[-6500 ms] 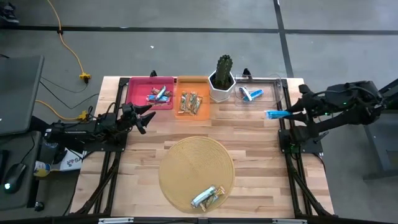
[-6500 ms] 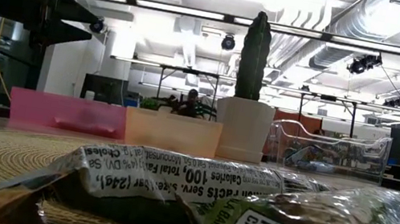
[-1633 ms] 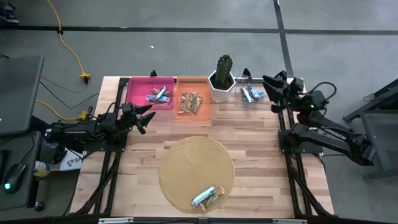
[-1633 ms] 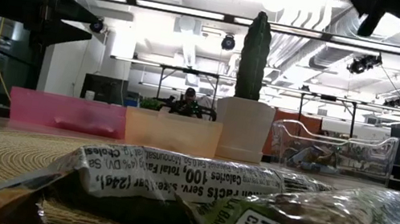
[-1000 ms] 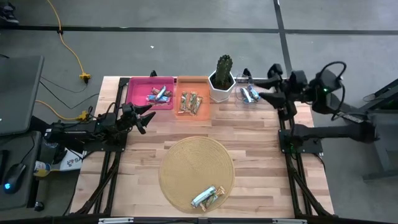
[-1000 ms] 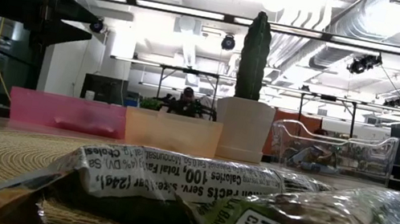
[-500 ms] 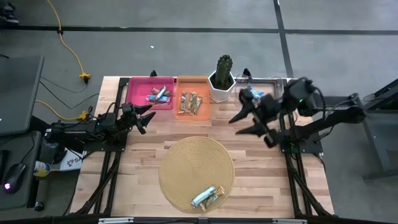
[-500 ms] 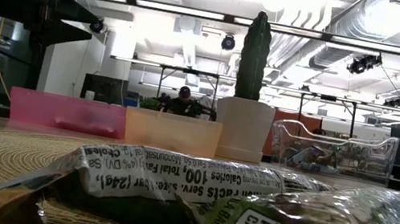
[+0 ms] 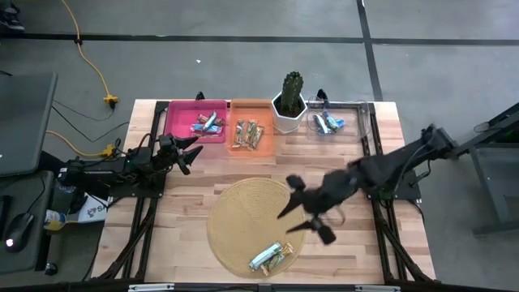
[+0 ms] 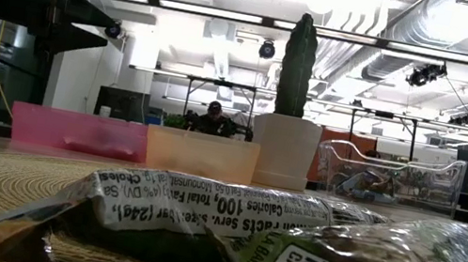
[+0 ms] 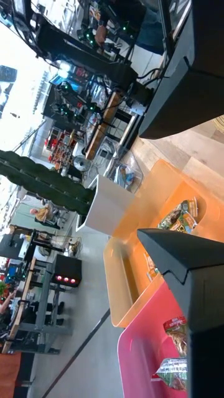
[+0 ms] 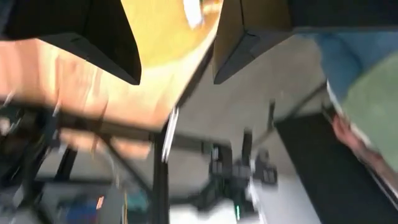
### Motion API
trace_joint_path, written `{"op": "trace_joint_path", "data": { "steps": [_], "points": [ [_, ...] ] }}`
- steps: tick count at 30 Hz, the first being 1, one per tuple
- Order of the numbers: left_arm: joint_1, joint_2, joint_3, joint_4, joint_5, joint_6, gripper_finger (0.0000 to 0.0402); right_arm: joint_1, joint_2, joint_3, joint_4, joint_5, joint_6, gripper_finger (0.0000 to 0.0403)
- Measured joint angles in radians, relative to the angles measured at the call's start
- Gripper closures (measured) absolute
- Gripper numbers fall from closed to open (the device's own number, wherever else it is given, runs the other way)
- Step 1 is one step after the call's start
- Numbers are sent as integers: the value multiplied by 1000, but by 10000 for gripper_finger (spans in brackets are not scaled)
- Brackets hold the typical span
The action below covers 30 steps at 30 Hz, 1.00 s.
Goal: Pick and place Granola Bars by type
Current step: Put the yellow granola bar into the orange bin
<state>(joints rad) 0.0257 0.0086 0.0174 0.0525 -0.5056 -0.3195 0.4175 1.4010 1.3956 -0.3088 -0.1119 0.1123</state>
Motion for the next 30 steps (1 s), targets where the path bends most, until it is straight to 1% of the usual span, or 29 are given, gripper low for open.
{"op": "trace_joint_path", "data": {
  "steps": [8, 16, 19, 22, 30],
  "points": [
    [0, 0, 0, 0, 0, 0, 156, 121, 175, 0, -95, 79, 28, 217],
    [0, 0, 0, 0, 0, 0, 156, 206, 364, 0, -139, 79, 46, 217],
    [0, 0, 0, 0, 0, 0, 156, 224, 418, 0, -144, 80, 45, 217],
    [0, 0, 0, 0, 0, 0, 156, 234, 459, 0, -160, 106, 48, 218],
    [0, 0, 0, 0, 0, 0, 156, 224, 510, -2, -234, 163, 106, 217]
  ]
}}
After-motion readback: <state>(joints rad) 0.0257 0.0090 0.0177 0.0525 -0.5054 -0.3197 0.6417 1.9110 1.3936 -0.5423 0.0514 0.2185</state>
